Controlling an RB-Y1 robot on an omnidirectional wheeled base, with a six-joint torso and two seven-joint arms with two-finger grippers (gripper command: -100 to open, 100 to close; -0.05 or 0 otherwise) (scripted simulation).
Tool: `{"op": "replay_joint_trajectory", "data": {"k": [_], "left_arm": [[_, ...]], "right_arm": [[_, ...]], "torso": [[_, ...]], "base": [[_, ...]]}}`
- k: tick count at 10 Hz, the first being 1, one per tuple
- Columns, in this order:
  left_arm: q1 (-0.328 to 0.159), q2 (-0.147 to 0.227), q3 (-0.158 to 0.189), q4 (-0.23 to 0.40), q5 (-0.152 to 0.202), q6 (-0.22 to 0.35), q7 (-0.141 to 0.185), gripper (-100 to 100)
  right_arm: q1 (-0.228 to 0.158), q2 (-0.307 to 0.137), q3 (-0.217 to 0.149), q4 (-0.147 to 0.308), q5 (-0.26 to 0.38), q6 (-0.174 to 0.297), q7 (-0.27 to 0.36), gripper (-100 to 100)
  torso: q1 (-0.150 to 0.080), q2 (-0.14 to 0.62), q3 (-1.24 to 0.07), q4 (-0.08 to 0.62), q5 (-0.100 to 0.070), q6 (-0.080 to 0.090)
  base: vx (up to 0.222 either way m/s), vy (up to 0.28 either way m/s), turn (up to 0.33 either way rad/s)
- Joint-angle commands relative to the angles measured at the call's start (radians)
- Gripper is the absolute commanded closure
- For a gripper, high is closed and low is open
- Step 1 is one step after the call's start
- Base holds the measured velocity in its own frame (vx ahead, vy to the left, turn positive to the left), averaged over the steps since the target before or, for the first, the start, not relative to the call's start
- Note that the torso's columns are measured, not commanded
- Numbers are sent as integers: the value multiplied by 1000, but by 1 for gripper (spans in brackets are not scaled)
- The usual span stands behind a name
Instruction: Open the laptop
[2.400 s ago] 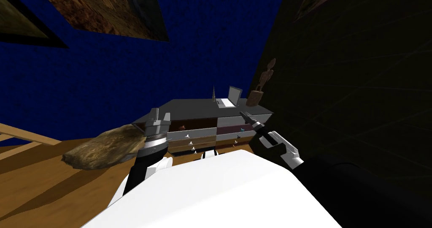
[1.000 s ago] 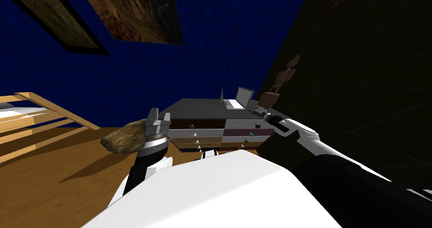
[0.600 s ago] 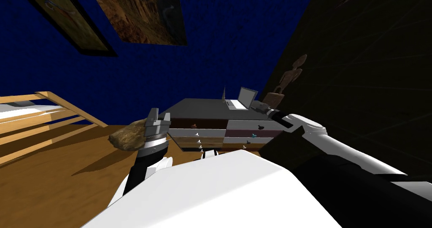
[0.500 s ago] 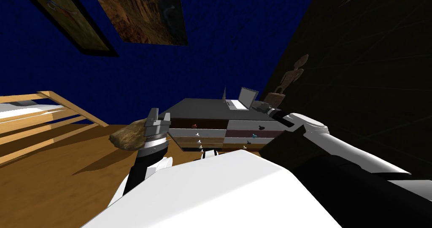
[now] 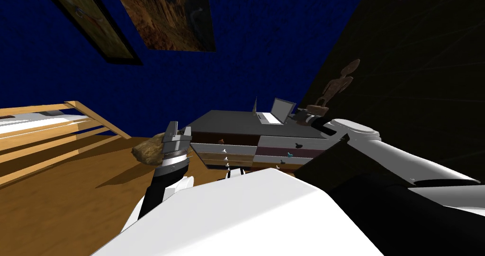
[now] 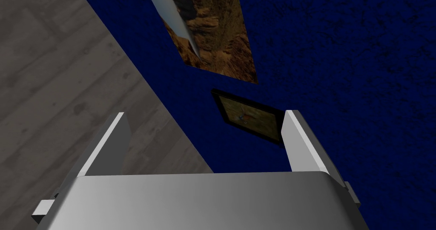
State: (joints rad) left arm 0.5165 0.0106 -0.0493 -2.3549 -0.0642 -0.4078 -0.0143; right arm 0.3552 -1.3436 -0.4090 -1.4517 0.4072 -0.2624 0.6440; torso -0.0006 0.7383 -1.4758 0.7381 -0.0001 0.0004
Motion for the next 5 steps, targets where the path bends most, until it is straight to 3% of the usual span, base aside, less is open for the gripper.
{"op": "replay_joint_trajectory", "data": {"k": [1, 3, 5], "left_arm": [[0, 0, 0, 0, 0, 0, 0, 0], [0, 0, 0, 0, 0, 0, 0, 0], [0, 0, 0, 0, 0, 0, 0, 0]], "right_arm": [[5, -59, -23, 26, 15, 17, 29, -100], [0, -93, -33, 50, 25, 22, 49, -100], [-5, -85, -28, 54, 22, 13, 46, -100]], "torso": [[0, 0, 0, 0, 0, 0], [1, 0, 0, 0, 0, 0], [0, 0, 0, 0, 0, 0]], "base": [[18, 24, 73], [14, 25, 50], [3, 5, 4]]}}
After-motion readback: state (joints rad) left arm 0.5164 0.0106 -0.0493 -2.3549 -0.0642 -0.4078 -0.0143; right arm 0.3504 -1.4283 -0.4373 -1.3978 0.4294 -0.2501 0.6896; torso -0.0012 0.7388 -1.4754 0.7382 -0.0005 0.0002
